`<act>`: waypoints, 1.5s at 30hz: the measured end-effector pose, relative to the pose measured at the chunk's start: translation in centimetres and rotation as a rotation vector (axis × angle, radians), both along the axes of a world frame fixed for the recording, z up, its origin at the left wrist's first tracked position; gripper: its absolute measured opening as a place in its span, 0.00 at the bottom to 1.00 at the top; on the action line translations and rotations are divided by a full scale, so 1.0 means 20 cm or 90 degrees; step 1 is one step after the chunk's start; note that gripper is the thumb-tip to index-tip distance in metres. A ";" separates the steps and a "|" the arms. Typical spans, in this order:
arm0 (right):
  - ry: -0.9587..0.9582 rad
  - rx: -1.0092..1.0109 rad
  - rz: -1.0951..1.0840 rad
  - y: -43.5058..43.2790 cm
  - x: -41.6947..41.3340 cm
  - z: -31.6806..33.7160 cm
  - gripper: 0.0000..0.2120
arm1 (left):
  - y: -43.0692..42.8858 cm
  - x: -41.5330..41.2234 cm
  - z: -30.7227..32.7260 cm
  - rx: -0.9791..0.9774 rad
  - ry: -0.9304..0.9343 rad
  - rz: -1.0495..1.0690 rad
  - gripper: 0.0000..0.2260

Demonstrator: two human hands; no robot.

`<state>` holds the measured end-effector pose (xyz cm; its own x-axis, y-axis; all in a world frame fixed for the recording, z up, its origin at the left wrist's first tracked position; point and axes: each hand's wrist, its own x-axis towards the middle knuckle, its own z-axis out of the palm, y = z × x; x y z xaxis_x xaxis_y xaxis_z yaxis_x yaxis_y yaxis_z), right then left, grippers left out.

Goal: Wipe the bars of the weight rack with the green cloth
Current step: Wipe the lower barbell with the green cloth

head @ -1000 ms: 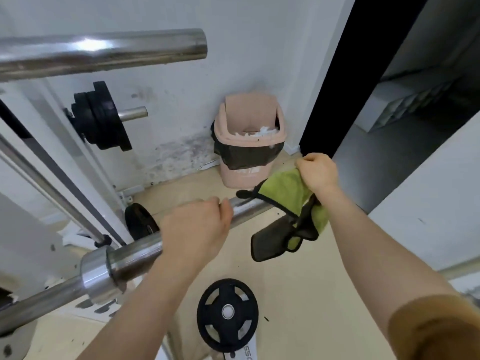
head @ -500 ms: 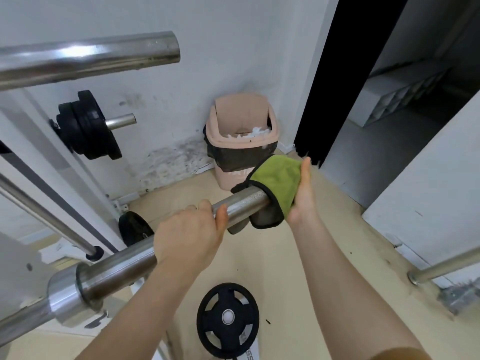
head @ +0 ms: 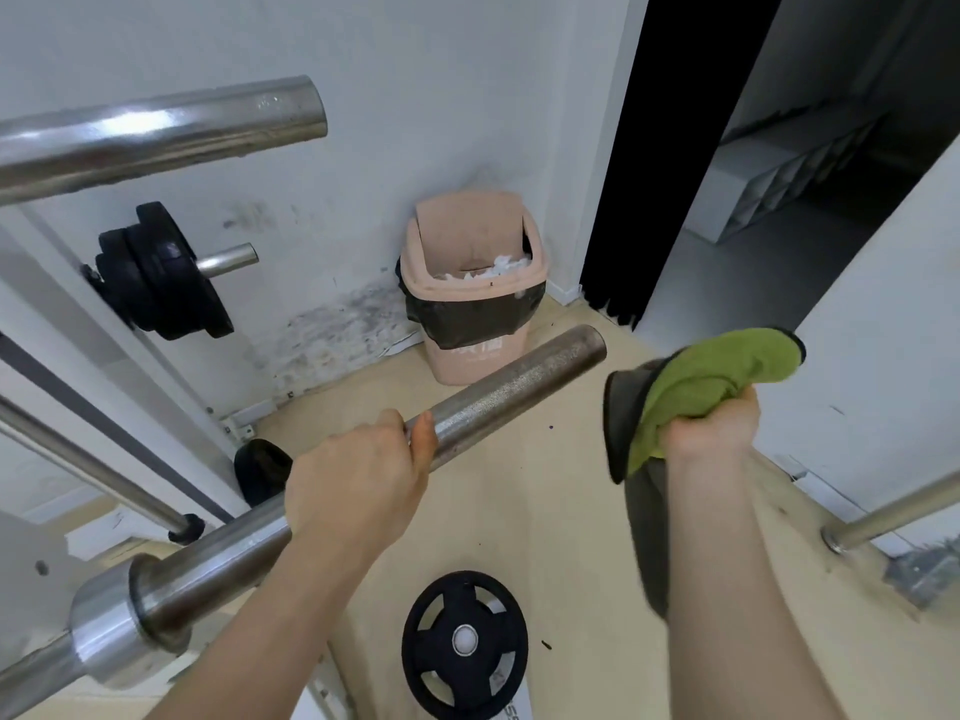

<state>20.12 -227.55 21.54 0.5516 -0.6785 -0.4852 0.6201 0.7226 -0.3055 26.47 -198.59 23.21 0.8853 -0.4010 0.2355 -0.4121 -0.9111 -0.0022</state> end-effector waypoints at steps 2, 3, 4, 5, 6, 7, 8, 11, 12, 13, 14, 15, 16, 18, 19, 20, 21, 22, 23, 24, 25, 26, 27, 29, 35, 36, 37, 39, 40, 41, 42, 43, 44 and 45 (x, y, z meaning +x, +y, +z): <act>-0.059 0.025 0.025 0.11 0.04 -0.04 0.14 | 0.00 0.00 0.00 -0.024 0.013 0.014 0.23; -0.026 -0.009 0.051 0.18 0.10 -0.04 0.13 | 0.00 0.00 0.00 -0.037 0.017 0.017 0.23; 0.036 -0.049 0.080 0.25 0.14 -0.03 0.11 | -0.01 -0.01 0.01 -0.047 0.022 0.016 0.23; 0.094 -0.076 0.106 0.32 0.19 -0.01 0.09 | -0.01 -0.01 0.02 -0.051 0.026 0.015 0.23; 0.144 -0.114 0.135 0.38 0.23 0.00 0.11 | -0.01 -0.01 0.02 -0.052 0.023 0.016 0.23; 0.171 -0.157 0.151 0.41 0.26 0.00 0.15 | -0.01 -0.02 0.02 -0.051 0.019 0.017 0.23; 0.186 -0.193 0.153 0.43 0.28 0.00 0.18 | -0.02 -0.02 0.02 -0.048 0.013 0.019 0.22; 0.201 -0.215 0.180 0.49 0.31 -0.02 0.20 | -0.02 -0.01 0.01 -0.027 -0.003 0.012 0.21; 0.189 -0.196 0.210 0.55 0.30 -0.02 0.20 | -0.02 -0.01 0.01 -0.018 -0.003 0.007 0.21; 0.175 -0.170 0.239 0.63 0.29 -0.03 0.18 | -0.01 0.00 0.01 -0.010 0.004 0.005 0.22; 0.162 -0.147 0.270 0.73 0.28 -0.04 0.16 | -0.01 0.01 0.01 -0.007 0.015 0.004 0.23; 0.150 -0.124 0.306 0.84 0.27 -0.06 0.13 | -0.01 0.02 0.01 -0.010 0.025 0.007 0.23; 0.144 -0.109 0.347 0.96 0.26 -0.08 0.11 | 0.00 0.02 0.02 -0.013 0.031 0.010 0.23; 0.146 -0.107 0.409 1.12 0.22 -0.08 0.10 | 0.01 0.02 0.02 -0.016 0.034 -0.004 0.21; 0.151 -0.119 0.419 1.15 0.21 -0.08 0.11 | 0.02 0.01 0.03 -0.017 0.042 -0.027 0.20; 0.156 -0.139 0.418 1.13 0.20 -0.07 0.12 | 0.05 -0.01 0.05 -0.019 0.062 -0.062 0.18; 0.169 -0.157 0.405 1.08 0.21 -0.06 0.15 | 0.08 -0.04 0.07 -0.021 0.087 -0.097 0.17; 0.186 -0.171 0.375 1.00 0.22 -0.05 0.17 | 0.14 -0.06 0.10 -0.026 0.099 -0.114 0.17; 0.195 -0.174 0.332 0.91 0.23 -0.03 0.18 | 0.22 -0.07 0.15 -0.030 0.084 -0.103 0.16; 0.198 -0.166 0.291 0.83 0.25 -0.01 0.18 | 0.32 -0.07 0.19 -0.035 0.048 -0.064 0.15; 0.200 -0.152 0.249 0.77 0.27 0.01 0.19 | 0.43 -0.06 0.22 -0.038 0.019 -0.003 0.15; 0.201 -0.143 0.219 0.74 0.28 0.02 0.19 | 0.55 -0.04 0.23 -0.038 0.015 0.064 0.15; 0.201 -0.142 0.209 0.75 0.29 0.02 0.20 | 0.66 -0.03 0.23 -0.035 0.051 0.131 0.16; 0.191 -0.144 0.236 0.89 0.28 0.01 0.22 | 0.79 -0.01 0.19 -0.077 0.196 0.220 0.19; 0.105 -0.030 0.407 1.57 0.20 -0.05 0.32 | 0.82 -0.12 0.05 -0.196 0.108 0.153 0.16; 0.103 -0.029 0.431 1.68 0.18 -0.04 0.31 | 0.84 -0.15 0.03 -0.209 0.085 0.128 0.16; 0.103 -0.033 0.455 1.76 0.16 -0.04 0.31 | 0.86 -0.18 0.02 -0.218 0.071 0.100 0.17; 0.082 -0.053 0.502 1.89 0.11 -0.04 0.30 | 0.90 -0.25 0.02 -0.226 0.055 0.039 0.22; 0.090 -0.073 0.517 1.93 0.09 -0.03 0.29 | 0.92 -0.28 0.03 -0.232 0.053 0.019 0.23; 0.112 -0.101 0.535 1.94 0.07 -0.03 0.28 | 0.94 -0.30 0.05 -0.247 0.059 0.011 0.22; 0.144 -0.135 0.557 1.95 0.06 -0.03 0.25 | 0.95 -0.30 0.09 -0.279 0.082 0.016 0.20; 0.173 -0.170 0.582 1.93 0.03 -0.02 0.23 | 0.97 -0.28 0.12 -0.325 0.108 0.028 0.18; 0.191 -0.207 0.608 1.91 0.00 -0.02 0.22 | 0.98 -0.26 0.15 -0.374 0.137 0.046 0.17; 0.200 -0.248 0.633 1.89 -0.04 -0.01 0.22 | 0.98 -0.22 0.17 -0.404 0.177 0.068 0.17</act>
